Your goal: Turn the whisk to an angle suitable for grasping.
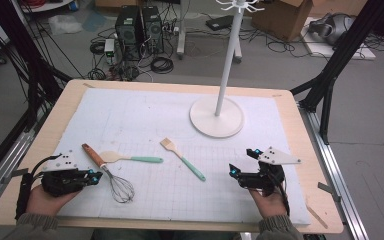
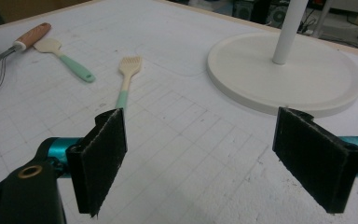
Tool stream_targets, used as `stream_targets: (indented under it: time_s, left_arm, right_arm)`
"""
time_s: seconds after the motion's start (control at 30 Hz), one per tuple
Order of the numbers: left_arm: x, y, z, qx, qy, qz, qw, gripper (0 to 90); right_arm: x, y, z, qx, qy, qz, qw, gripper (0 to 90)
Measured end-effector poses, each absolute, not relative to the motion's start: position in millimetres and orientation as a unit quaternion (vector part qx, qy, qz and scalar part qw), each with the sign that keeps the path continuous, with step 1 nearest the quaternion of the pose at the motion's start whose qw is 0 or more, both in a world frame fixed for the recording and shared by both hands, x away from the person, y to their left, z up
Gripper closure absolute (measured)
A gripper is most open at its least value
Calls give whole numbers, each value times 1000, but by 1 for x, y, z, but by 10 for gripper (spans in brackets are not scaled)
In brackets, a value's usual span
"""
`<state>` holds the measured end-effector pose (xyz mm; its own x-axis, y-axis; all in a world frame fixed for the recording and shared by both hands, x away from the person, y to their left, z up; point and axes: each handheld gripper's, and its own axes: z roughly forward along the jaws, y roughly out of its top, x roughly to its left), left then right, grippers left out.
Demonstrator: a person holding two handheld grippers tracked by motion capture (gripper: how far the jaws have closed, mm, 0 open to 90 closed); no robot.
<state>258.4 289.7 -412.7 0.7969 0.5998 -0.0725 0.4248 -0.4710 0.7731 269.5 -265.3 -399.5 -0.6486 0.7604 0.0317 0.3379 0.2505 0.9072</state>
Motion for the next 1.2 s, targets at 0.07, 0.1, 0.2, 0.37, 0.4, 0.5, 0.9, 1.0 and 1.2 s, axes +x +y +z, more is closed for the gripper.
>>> stream_targets:
  time_s: [0.07,0.1,0.2,0.37,0.4,0.5,0.9,1.0,1.2]
  left_arm:
    - [259,290,-414,853,299,102,415,886]
    - [259,288,-416,857,296,97,411,886]
    - [259,285,-419,861,293,88,405,887]
    - [262,280,-424,868,290,78,395,886]
    - [262,280,-424,869,289,76,394,886]
    - [263,279,-425,871,288,73,390,886]
    - [268,271,-430,880,281,63,377,886]
    - [269,270,-430,879,282,63,380,886]
    - [270,269,-430,878,283,62,381,886]
  right_arm:
    - [269,-265,-399,360,761,495,214,163]
    - [269,-266,-399,358,761,495,217,163]
    - [269,-266,-399,361,760,496,216,163]
    - [268,-266,-398,359,759,497,218,164]
    - [268,-266,-398,360,758,498,218,163]
    - [268,-267,-398,359,757,499,221,163]
    - [267,-268,-397,361,755,501,222,163]
    - [267,-268,-397,361,755,501,222,163]
    - [267,-268,-397,360,754,502,223,163]
